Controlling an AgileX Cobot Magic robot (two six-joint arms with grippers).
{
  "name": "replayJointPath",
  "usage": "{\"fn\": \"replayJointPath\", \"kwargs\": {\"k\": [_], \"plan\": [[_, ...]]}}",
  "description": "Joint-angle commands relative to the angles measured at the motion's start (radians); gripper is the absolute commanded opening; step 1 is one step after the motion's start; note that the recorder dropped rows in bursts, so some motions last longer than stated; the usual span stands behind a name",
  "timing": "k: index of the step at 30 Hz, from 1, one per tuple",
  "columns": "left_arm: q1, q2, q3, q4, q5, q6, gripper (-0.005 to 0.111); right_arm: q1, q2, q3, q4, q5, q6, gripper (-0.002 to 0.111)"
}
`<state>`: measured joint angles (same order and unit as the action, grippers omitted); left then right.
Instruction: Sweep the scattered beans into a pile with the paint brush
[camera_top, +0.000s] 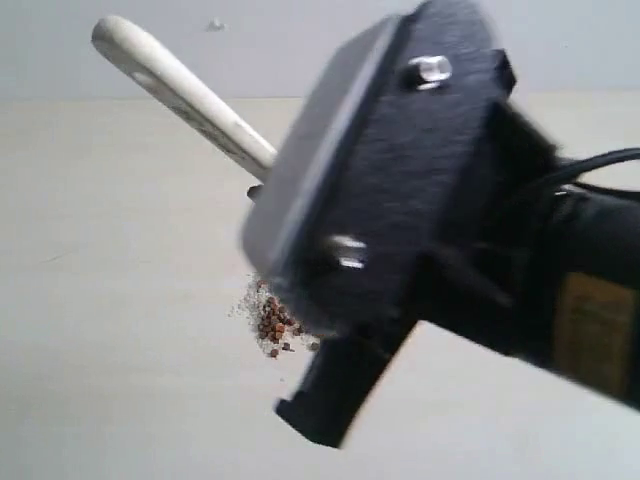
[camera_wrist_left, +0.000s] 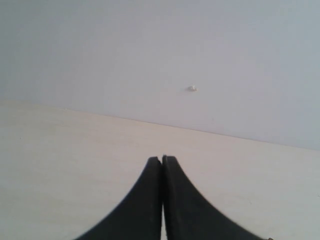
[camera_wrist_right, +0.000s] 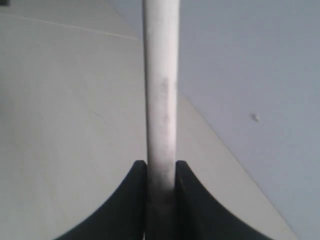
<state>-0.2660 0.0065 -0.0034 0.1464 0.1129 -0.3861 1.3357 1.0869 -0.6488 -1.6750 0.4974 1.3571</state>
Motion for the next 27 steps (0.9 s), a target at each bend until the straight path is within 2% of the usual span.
{"fn": "replayJointPath", "kwargs": {"k": [1,6,14,20,24,27], "plan": [[-0.006,-0.007,0.003,0.005,-0.003,-0.007,0.000,-0.105,-0.217,0.043,-0.033,-0.274,-0.105,0.000],[-0.006,-0.007,0.003,0.005,-0.003,-0.007,0.000,-0.209,-0.332,0.039,-0.069,-0.296,-0.134,0.000],[-0.006,-0.007,0.003,0.005,-0.003,-0.007,0.000,-0.325,-0.254,0.033,-0.069,-0.225,-0.185,0.000],[-0.006,-0.007,0.003,0.005,-0.003,-0.007,0.000,-0.335,-0.146,0.033,-0.069,0.006,-0.170,0.000],[-0.006,-0.007,0.003,0.005,-0.003,-0.007,0.000,-0.335,-0.143,0.033,-0.069,-0.103,0.064,0.000],[-0.006,-0.007,0.003,0.005,-0.003,-0.007,0.000,-0.335,-0.128,0.033,-0.069,-0.194,0.074,0.000]]}}
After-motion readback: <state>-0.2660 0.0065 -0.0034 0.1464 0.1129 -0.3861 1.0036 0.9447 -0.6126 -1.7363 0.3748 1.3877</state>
